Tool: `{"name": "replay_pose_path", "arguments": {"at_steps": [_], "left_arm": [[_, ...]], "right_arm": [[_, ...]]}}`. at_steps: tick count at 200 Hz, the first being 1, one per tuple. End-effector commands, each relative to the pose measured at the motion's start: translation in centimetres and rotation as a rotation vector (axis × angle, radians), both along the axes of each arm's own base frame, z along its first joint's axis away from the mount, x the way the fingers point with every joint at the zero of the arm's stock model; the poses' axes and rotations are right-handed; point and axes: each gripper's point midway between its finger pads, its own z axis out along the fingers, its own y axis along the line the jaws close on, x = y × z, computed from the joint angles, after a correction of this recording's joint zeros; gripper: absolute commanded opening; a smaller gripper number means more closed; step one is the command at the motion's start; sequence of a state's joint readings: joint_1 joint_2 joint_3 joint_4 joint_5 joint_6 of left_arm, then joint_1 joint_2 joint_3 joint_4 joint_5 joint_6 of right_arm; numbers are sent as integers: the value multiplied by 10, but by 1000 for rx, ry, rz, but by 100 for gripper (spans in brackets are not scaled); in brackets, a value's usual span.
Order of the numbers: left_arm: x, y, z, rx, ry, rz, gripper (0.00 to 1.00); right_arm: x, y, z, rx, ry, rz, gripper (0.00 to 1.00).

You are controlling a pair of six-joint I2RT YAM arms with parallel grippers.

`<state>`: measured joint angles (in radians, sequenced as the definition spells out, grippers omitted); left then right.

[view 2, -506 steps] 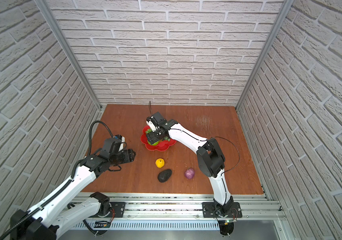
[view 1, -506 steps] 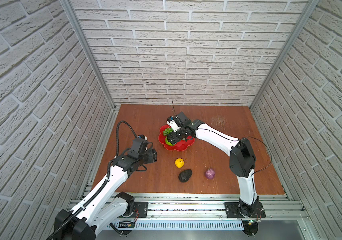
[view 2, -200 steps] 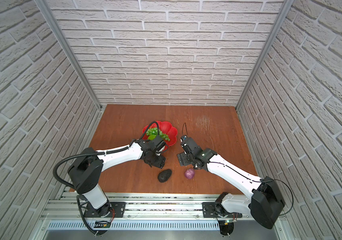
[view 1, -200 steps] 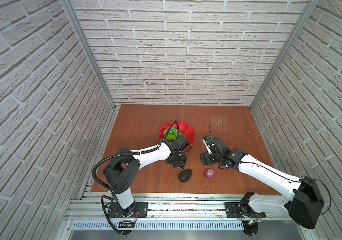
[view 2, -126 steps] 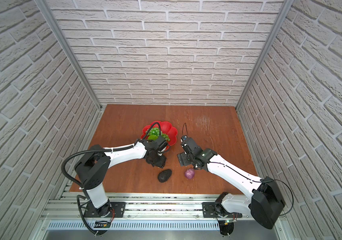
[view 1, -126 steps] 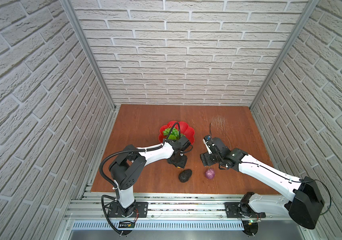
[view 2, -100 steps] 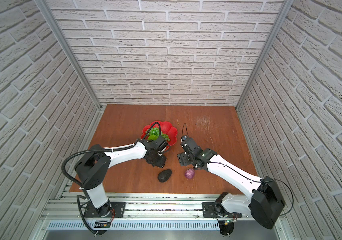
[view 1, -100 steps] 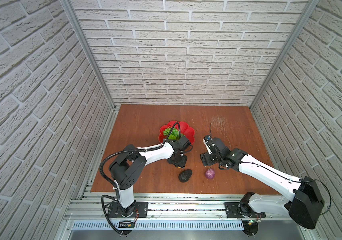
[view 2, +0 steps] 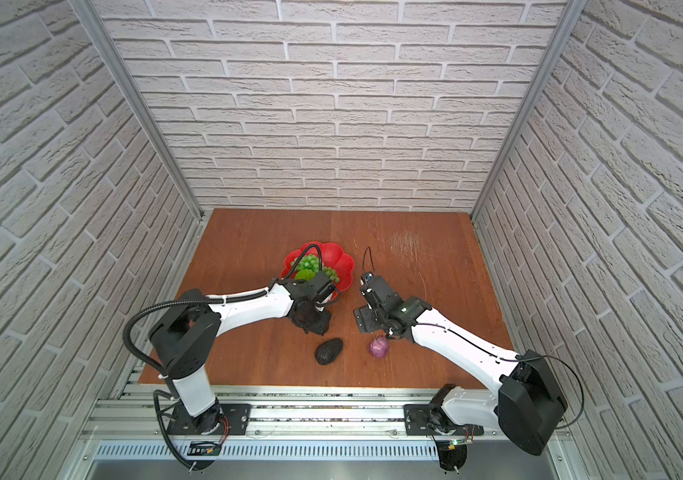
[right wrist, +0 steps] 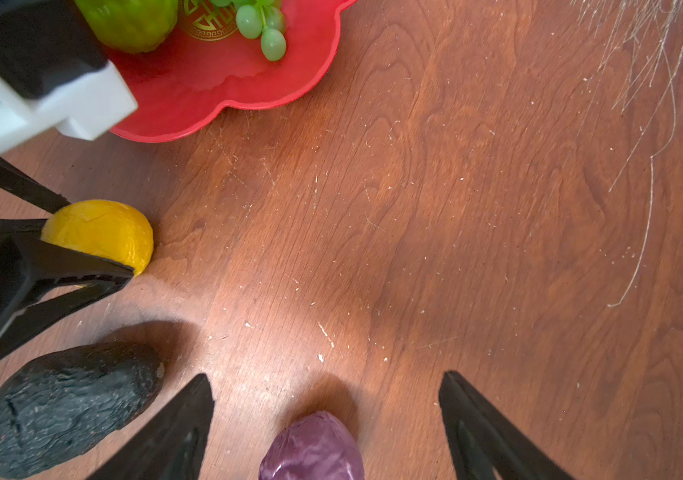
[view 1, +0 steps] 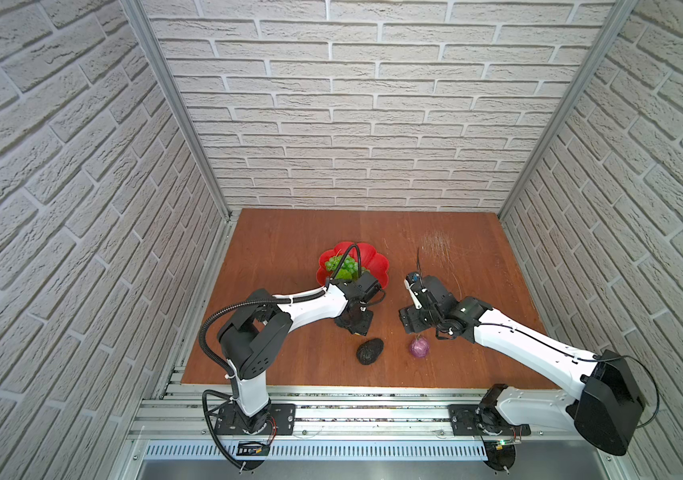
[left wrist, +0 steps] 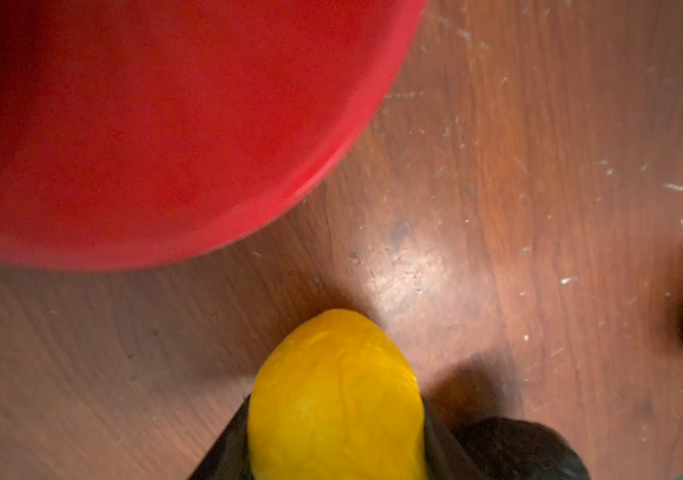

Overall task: Place and organize the fake fruits in the fruit bowl
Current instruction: 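Lower the left gripper onto the yellow pear and close it, then carry the pear with the left gripper into the bowl and release it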

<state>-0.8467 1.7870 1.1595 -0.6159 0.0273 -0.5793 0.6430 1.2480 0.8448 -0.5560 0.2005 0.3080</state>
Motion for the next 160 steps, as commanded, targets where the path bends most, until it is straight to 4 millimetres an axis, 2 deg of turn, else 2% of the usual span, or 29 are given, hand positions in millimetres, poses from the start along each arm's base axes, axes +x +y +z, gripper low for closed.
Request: {"name": "replay_pose_path", "arguments": {"at_steps": [1, 34, 60, 91, 121, 160], "left_arm": [[8, 6, 28, -21, -85, 9, 42], [11, 19, 58, -53, -123, 34, 41], [15, 22, 84, -102, -133, 44, 41], [33, 19, 106, -144, -153, 51, 41], [59, 16, 112, -145, -174, 48, 40], [98, 7, 105, -118, -189, 22, 39]], "right_arm": [[3, 2, 2, 24, -15, -10, 86], [4, 2, 5, 27, -23, -12, 86], [6, 4, 6, 38, -27, -15, 86], [8, 9, 6, 55, -26, -12, 85], [9, 10, 8, 55, -27, -4, 85], [10, 13, 12, 60, -30, 16, 85]]}}
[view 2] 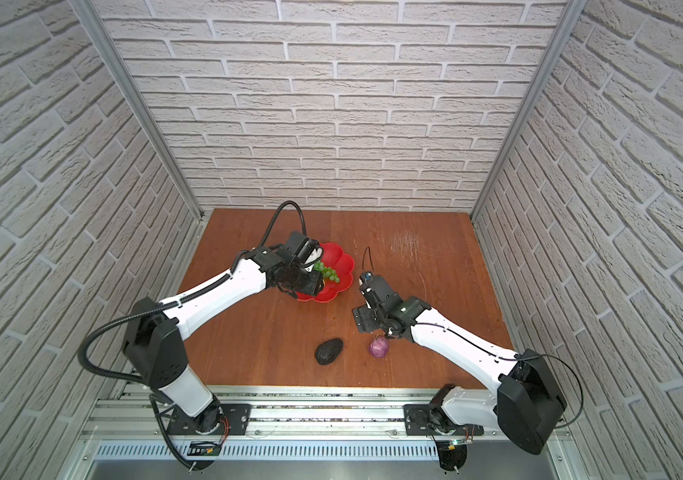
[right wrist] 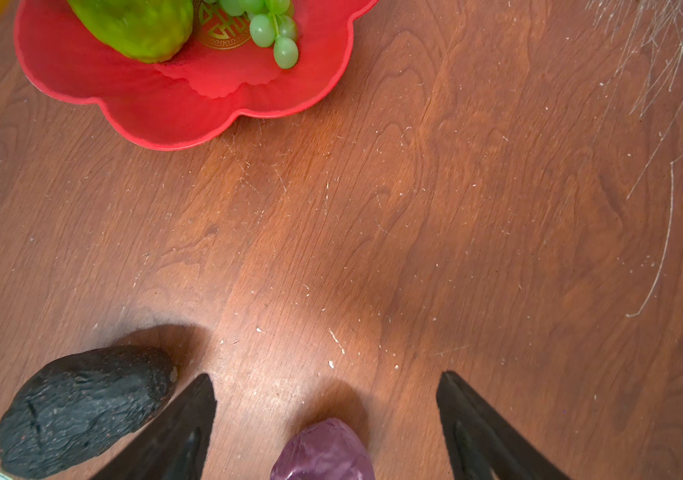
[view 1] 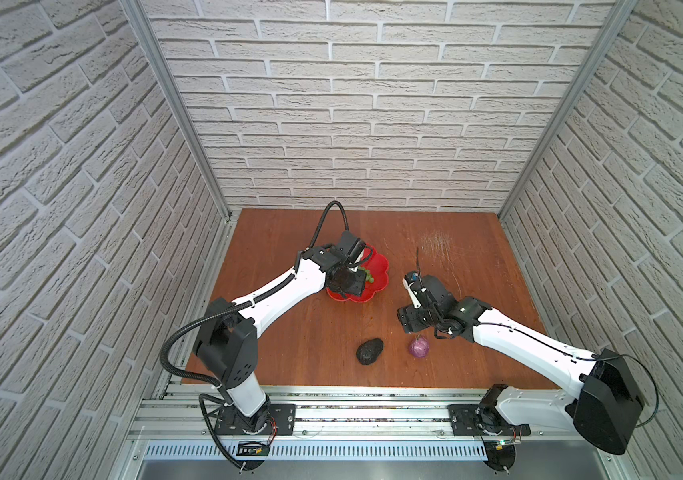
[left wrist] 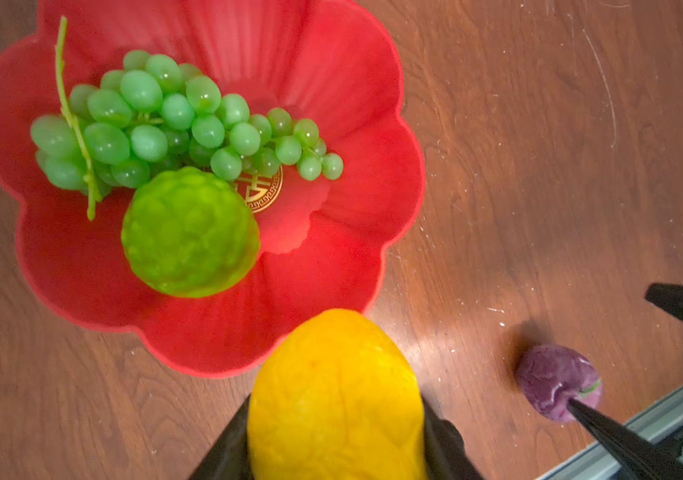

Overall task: Place and organize the fake fruits in the fruit bowl
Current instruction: 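Carry the pear with the left gripper into the bowl and release it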

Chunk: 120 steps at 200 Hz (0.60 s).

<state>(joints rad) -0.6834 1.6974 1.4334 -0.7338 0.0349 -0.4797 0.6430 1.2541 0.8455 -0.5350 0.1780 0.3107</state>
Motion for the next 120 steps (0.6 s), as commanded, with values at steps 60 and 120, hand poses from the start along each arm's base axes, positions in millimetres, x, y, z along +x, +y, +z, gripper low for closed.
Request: {"name": "replay_pose_path", "arguments": {"at_steps": [60, 120], "left_arm": [[48, -21, -34, 87, 45, -97, 39], [47, -25, -60, 111, 106, -109, 39]], "right_arm": [[0, 9, 1, 50, 3, 25, 84], [-2, 8, -6, 38, 14, 34, 84]]}}
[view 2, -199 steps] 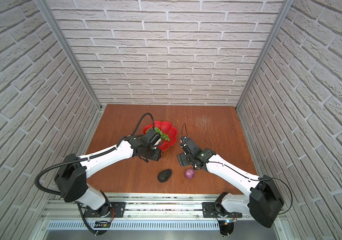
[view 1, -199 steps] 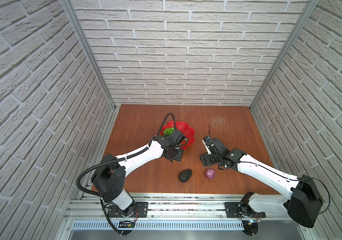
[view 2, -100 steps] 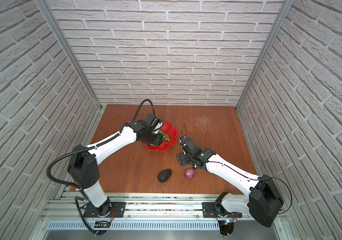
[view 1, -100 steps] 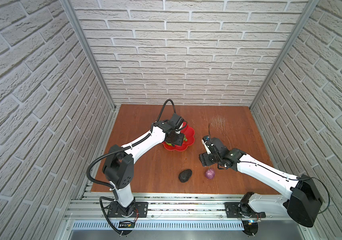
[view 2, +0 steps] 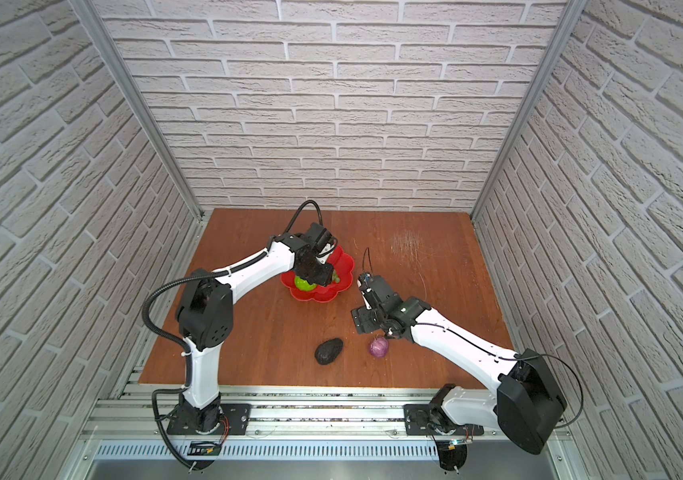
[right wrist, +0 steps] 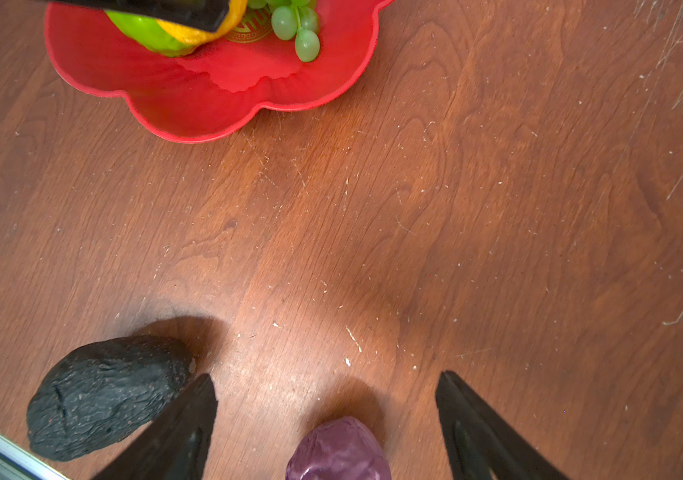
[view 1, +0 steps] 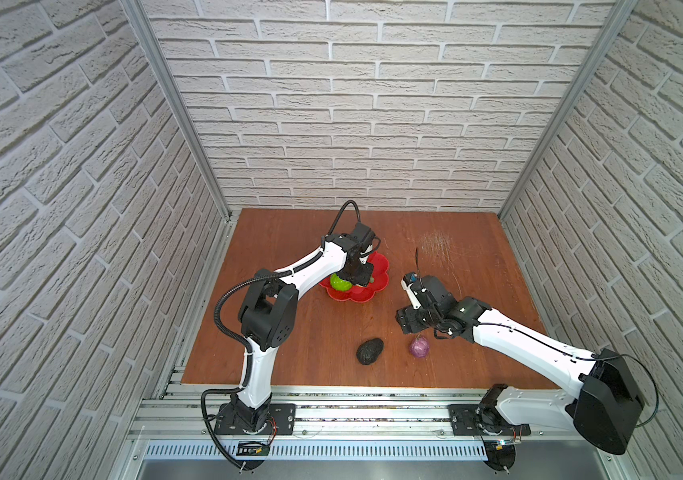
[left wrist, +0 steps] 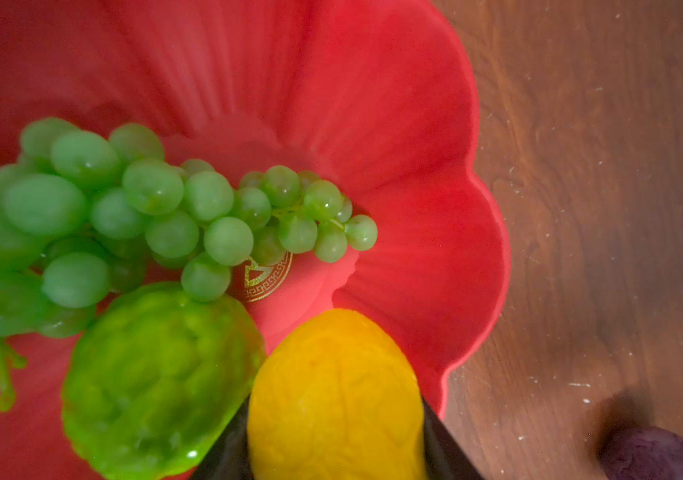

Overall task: Place and organize the fake fruits in the fruit bowl
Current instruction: 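Carry the pear with the left gripper into the bowl and release it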

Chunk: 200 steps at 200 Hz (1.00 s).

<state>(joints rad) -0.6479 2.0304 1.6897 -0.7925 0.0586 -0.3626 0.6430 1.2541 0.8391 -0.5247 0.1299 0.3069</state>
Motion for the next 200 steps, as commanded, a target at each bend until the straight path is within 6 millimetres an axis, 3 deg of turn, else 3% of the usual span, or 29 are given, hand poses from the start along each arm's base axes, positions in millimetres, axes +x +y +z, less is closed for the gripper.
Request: {"name": "replay_pose_path", "arguments": {"at_steps": [1, 145, 200], "left_arm": [[-1, -2, -3, 11, 24, -27, 39], [0, -5, -36, 111, 70, -74, 46], [1, -3, -35, 121, 60, -79, 64]], "right_arm": [[2, 1, -3, 5, -8, 5, 84], [1, 1, -12, -7, -5, 23, 84], [1, 1, -12, -1, -8, 19, 84]]}}
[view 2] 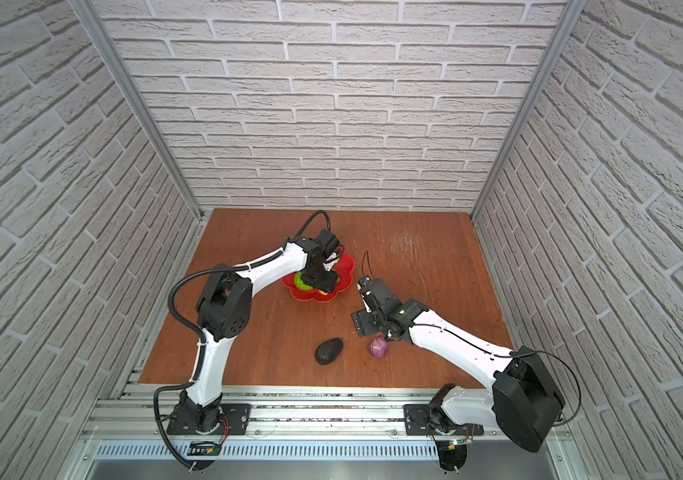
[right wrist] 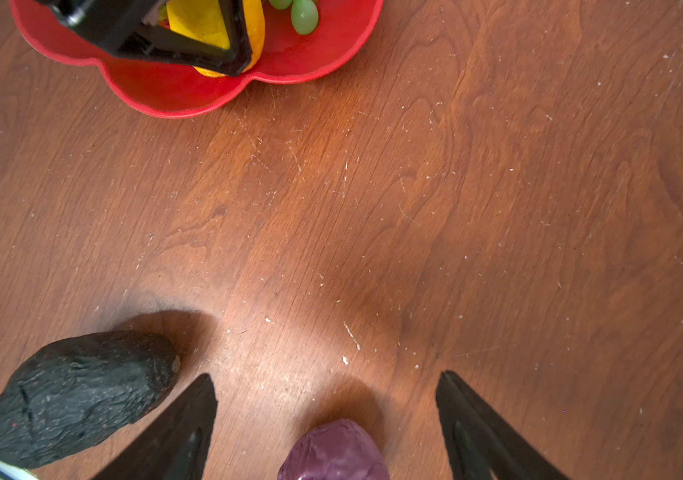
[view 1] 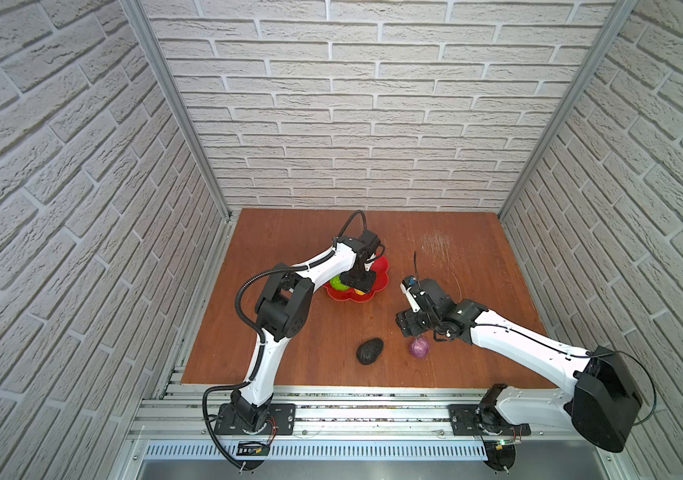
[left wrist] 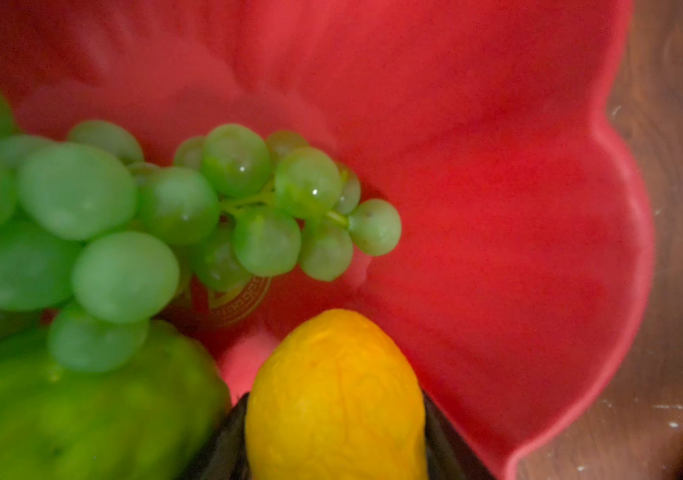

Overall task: Place and organize the fake fruits in the fruit bowl
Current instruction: 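Carry the pear with the left gripper into the bowl and release it, then withdraw the left gripper while the right gripper grasps the purple fruit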

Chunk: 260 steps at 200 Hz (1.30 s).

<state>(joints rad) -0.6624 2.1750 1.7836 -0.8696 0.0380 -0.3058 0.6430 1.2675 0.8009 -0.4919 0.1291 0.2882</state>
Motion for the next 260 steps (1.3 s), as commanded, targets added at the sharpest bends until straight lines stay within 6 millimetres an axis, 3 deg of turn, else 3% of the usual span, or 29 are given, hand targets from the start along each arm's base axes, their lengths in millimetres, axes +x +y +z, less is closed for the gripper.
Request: {"name": "replay_pose_path", "arguments": {"at_steps": [1, 30, 99, 161, 187, 213, 260], "left_arm": [[2, 0, 6, 15, -16, -17, 64], [4, -1, 17, 4, -52, -15, 71], [18, -1, 74, -60, -211, 19, 72], [-8, 22, 110, -140, -318, 71, 70], [-25, 39, 118, -187, -373, 96, 70], [-41, 59, 124, -218, -409, 157, 70], [-62, 95, 112, -246, -434, 285, 71]], "right_arm": [[4, 2, 2, 18, -19, 4, 84], [2, 1, 4, 19, -20, 3, 85], [6, 0, 27, 25, -66, 2, 85], [-4, -15, 47, 4, -59, -40, 84], [-18, -21, 40, 13, -7, -80, 84], [-34, -31, 21, 11, 73, -134, 83], [-60, -36, -9, 58, 190, -221, 85]]}}
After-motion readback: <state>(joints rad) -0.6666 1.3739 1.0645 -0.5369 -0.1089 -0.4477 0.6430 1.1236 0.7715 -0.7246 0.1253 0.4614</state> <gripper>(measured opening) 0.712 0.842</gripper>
